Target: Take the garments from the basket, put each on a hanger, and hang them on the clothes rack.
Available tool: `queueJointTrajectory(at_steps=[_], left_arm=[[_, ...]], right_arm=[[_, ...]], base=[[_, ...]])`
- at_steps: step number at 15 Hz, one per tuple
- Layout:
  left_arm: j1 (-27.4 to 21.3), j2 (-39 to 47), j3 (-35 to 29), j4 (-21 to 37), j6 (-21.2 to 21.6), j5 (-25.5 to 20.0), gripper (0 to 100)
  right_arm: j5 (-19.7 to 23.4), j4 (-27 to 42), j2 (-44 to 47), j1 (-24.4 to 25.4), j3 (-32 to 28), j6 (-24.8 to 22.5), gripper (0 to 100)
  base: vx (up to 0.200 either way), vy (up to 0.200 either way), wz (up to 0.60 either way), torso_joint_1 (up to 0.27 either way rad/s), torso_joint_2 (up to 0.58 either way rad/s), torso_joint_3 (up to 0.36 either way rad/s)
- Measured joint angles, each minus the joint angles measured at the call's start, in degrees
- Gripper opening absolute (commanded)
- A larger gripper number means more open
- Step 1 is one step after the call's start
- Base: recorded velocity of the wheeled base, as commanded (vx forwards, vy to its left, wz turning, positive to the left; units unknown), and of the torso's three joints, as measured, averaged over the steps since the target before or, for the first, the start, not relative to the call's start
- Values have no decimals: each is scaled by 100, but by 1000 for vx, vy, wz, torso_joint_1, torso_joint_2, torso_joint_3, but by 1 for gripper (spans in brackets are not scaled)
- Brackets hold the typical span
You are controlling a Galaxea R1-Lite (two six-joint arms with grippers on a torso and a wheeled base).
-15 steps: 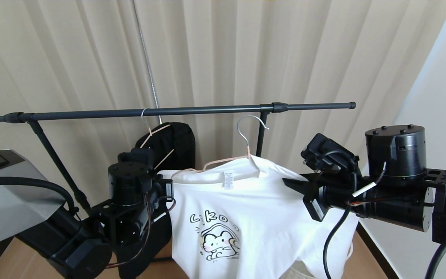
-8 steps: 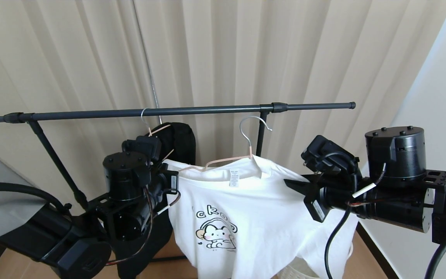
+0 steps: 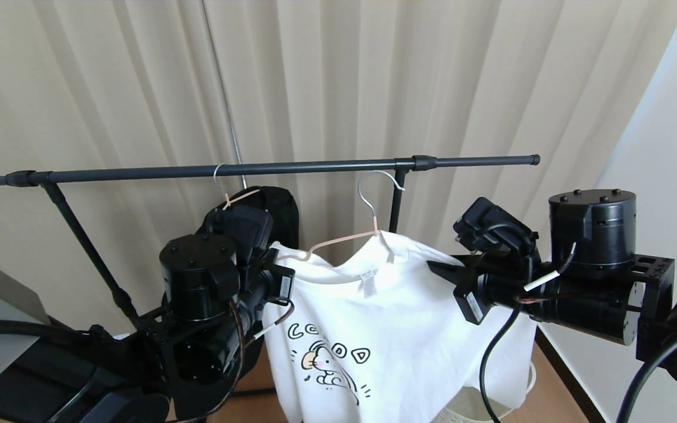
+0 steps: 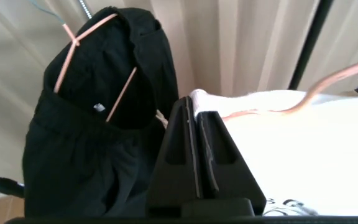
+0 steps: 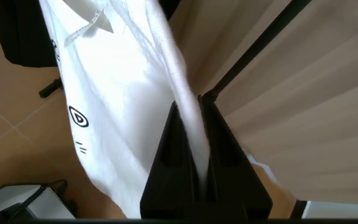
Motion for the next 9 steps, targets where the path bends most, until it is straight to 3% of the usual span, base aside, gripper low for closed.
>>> queueJointTrajectory(at_steps=[5,9], left_arm=[[-251,-69,-22,15,110,5,0],[146,-65,-68,15,279,35,0]], right_arm=[[-642,-66,122,11,46,9,0],[-816,-44,-155,5,223,-200,0]], base=[[0,0,0,0,0,0],[0,0,0,0,0,0]])
